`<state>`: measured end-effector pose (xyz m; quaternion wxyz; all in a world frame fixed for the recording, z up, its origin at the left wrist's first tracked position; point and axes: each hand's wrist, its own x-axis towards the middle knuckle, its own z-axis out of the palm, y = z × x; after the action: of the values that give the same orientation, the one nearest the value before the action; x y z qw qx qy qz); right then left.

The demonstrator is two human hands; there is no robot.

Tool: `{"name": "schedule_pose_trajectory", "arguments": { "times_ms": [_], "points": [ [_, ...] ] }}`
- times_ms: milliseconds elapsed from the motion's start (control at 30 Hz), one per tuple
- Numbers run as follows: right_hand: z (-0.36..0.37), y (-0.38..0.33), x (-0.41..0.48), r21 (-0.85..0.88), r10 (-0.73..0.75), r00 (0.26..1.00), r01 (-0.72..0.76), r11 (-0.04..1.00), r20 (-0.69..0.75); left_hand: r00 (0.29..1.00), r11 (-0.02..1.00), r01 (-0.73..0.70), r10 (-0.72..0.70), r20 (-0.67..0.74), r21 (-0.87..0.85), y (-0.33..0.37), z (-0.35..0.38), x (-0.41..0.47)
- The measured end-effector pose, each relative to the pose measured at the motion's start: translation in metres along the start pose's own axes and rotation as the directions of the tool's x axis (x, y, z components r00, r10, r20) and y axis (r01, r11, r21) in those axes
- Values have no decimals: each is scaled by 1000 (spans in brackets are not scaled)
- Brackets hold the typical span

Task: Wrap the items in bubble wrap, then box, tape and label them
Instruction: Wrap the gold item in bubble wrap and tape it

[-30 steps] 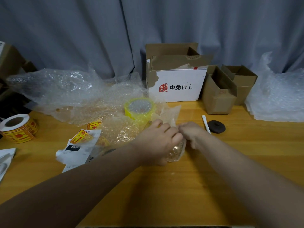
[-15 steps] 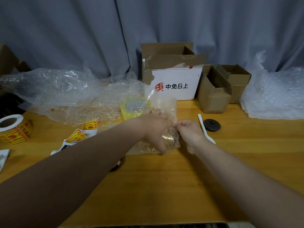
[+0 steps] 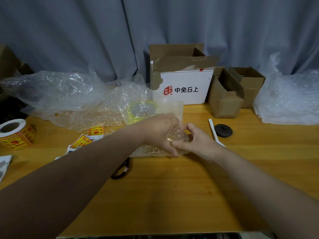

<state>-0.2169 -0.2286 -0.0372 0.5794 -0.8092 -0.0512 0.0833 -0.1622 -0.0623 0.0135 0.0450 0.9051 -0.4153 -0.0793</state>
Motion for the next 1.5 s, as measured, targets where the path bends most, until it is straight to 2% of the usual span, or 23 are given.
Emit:
{"name": "schedule_pose_trajectory", "arguments": {
  "times_ms": [100, 167, 233, 300, 400, 500, 533, 600, 733, 833, 1000, 1233, 1367, 1500],
  "points": [
    [3, -1, 3, -26, 6, 999, -7, 1000, -41, 995, 934, 63, -30, -98, 351, 5, 0, -11],
    [4, 2, 6, -2, 28, 997, -28, 1000, -68, 978, 886, 43, 56, -199, 461, 13, 7, -18],
    [5, 3, 9, 40, 43, 995, -40, 998, -92, 961, 900, -7, 127, -246, 436, 21, 19, -25],
    [5, 4, 10, 44, 52, 994, -48, 998, -97, 972, 929, -7, 94, -217, 371, 22, 29, -30],
    [0, 2, 9, 18, 96, 993, -95, 995, -63, 977, 923, 43, 41, -211, 382, 13, 41, -25],
    [-9, -2, 10, 256, 203, 979, -194, 947, -7, 966, 943, 31, 57, -254, 332, 6, 42, -17],
    [-10, -4, 13, 305, 235, 971, -215, 928, -33, 963, 942, 17, 74, -259, 335, 4, 41, -15],
    [-7, -6, 22, 252, 276, 950, -234, 939, -145, 950, 931, -4, 118, -290, 365, -1, 44, -13],
    [2, -18, 36, 65, 164, 945, -151, 986, -284, 902, 934, -23, 173, -396, 356, -8, 50, -13],
    [-2, -22, 42, -36, 84, 933, -103, 994, -350, 914, 938, -13, 151, -376, 345, -6, 49, -15],
    [-7, -19, 44, 11, 82, 882, -87, 996, -464, 943, 958, -11, 106, -317, 287, -4, 42, -16],
    [-4, -16, 37, 130, 12, 895, 51, 990, -446, 967, 979, 50, 1, -254, 195, -2, 30, -7],
    [1, -12, 33, -7, -79, 901, 84, 996, -426, 952, 977, 93, -30, -305, 192, -2, 29, -5],
    [3, -10, 32, -54, -146, 896, 136, 989, -419, 954, 971, 33, 40, -298, 238, -7, 26, -6]
  ]
}}
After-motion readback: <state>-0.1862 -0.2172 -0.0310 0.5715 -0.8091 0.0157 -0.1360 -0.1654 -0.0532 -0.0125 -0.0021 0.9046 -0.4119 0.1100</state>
